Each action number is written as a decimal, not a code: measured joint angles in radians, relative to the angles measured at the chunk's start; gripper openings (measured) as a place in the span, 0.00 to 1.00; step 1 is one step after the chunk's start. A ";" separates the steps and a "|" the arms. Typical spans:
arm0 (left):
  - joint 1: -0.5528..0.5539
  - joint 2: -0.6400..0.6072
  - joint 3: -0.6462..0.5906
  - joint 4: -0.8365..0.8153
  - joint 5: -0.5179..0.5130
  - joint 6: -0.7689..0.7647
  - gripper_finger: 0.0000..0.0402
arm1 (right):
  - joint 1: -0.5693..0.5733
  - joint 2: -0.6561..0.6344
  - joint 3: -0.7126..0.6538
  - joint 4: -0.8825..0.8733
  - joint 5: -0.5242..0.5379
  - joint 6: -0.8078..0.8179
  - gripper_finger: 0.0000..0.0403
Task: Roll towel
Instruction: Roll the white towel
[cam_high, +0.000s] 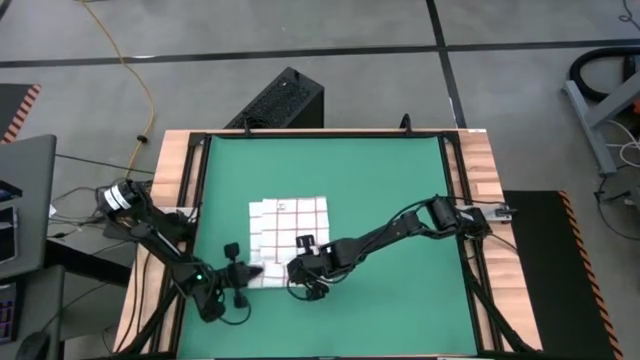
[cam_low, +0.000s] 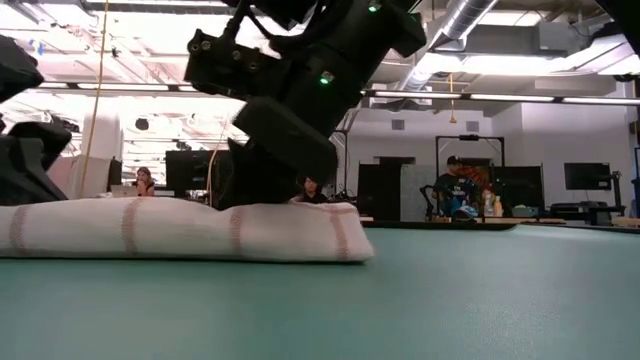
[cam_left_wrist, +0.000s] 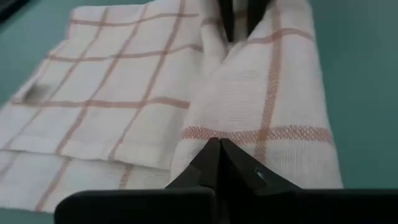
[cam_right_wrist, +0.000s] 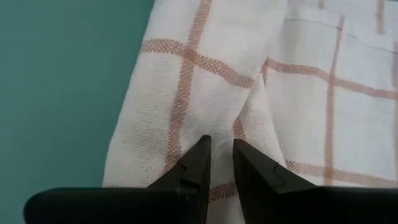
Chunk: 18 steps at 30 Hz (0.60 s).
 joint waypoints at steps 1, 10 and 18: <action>0.004 0.000 -0.006 0.010 0.011 0.001 0.00 | 0.004 -0.007 -0.001 -0.002 0.016 -0.011 0.23; 0.008 0.000 -0.005 0.033 0.058 0.034 0.00 | 0.062 -0.164 -0.004 -0.173 0.170 0.012 0.23; 0.007 0.000 -0.005 0.024 0.073 0.026 0.00 | 0.160 -0.264 -0.004 -0.378 0.080 0.083 0.26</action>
